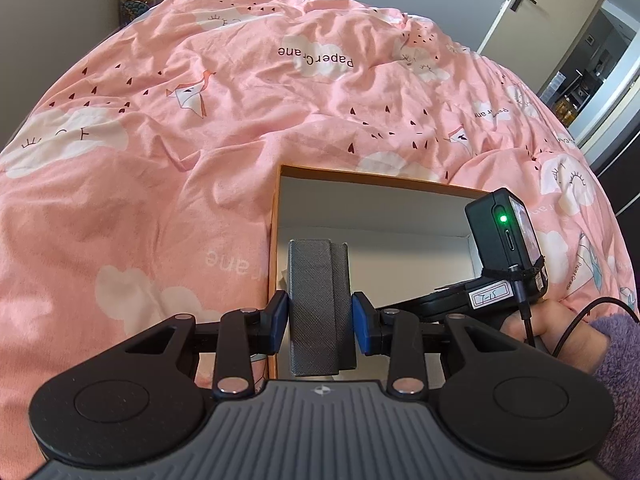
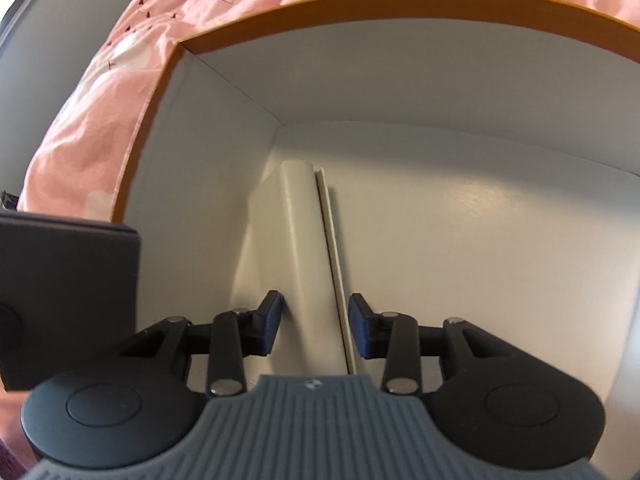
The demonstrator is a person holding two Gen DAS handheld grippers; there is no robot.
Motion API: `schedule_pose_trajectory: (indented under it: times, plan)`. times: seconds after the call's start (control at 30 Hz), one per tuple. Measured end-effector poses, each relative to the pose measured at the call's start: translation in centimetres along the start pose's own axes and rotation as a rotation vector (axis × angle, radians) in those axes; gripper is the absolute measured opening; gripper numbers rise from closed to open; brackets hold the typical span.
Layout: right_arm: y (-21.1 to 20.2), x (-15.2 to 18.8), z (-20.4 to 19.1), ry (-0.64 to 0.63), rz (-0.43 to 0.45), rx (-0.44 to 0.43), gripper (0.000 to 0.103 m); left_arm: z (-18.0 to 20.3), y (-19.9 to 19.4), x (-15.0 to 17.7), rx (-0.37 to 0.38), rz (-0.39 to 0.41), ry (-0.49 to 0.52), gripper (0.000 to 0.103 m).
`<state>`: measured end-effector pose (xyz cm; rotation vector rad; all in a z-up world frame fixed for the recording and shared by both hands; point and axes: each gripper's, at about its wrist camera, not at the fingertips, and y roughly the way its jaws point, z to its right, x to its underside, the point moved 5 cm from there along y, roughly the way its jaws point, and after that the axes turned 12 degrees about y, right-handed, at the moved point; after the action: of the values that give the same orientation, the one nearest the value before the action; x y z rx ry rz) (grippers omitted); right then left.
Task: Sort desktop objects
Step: 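Lower the white case into the orange box and open the right gripper while the left lifts the gray block, then lower the gray block into the orange box and open the left gripper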
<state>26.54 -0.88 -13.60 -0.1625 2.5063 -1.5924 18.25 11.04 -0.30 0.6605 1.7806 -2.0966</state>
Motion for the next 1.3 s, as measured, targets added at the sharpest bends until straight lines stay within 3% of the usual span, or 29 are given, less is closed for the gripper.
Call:
schedule_pose_trajectory:
  times: [0.23,0.4,0.6,0.73,0.87,1.03,1.3]
  plan:
    - [0.9,0.5,0.6,0.057,-0.046,-0.074,0.029,0.1,0.4,-0.6,0.011,0.003,0.017,0.039]
    - [1.9,1.1,-0.5,0.051,-0.108,-0.138,0.015,0.2,0.5,-0.9,0.001,0.011,0.037,0.039]
    - [2.2,1.3,-2.3,-0.099,-0.086,-0.101,0.015,0.1,0.5,-1.2,0.001,0.009,0.045,0.039]
    - [1.2,1.3,-1.8,-0.126,-0.063,-0.096,0.014,0.5,1.0,-1.8,0.008,0.014,0.096,0.039]
    - [-0.4,1.2,-1.1,-0.199,-0.007,-0.046,0.014,2.2,2.6,-3.0,0.019,0.014,0.244,0.039]
    - [-1.8,0.8,0.8,-0.213,0.032,0.027,0.015,4.7,6.2,-4.0,-0.033,-0.01,0.534,0.039]
    - [-2.6,0.3,2.5,-0.202,0.056,0.041,0.015,6.9,10.1,-3.9,-0.016,-0.052,0.957,0.039]
